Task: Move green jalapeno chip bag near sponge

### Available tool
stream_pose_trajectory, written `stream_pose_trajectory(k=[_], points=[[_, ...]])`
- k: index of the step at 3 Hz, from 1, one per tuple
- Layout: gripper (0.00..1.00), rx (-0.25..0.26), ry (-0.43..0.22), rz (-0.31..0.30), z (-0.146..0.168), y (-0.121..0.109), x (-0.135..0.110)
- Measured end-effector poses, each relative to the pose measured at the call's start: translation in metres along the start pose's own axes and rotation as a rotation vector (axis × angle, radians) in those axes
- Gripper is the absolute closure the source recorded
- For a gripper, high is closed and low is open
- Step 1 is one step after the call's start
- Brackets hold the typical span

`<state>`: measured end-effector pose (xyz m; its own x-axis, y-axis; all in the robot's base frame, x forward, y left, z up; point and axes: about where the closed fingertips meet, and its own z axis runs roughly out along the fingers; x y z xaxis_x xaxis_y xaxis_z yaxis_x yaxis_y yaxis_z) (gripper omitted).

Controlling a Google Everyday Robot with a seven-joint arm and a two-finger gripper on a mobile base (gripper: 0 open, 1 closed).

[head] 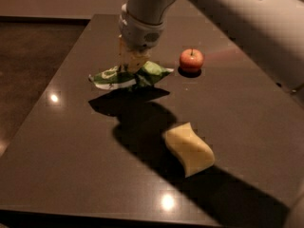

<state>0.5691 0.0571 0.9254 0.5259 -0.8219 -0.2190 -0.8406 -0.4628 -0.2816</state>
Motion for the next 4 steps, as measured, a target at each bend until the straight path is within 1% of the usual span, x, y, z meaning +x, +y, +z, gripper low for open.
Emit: stream_pose_trajectory(k=[1,2,4], points=[[1.0,0.012,-0.042,-0.001,-0.025,0.018,0.004],[1.0,0.01,-0.07,0.011,-0.042,0.037,0.015],[1.0,-0.013,-0.102,0.055,-0.058,0.079,0.044]])
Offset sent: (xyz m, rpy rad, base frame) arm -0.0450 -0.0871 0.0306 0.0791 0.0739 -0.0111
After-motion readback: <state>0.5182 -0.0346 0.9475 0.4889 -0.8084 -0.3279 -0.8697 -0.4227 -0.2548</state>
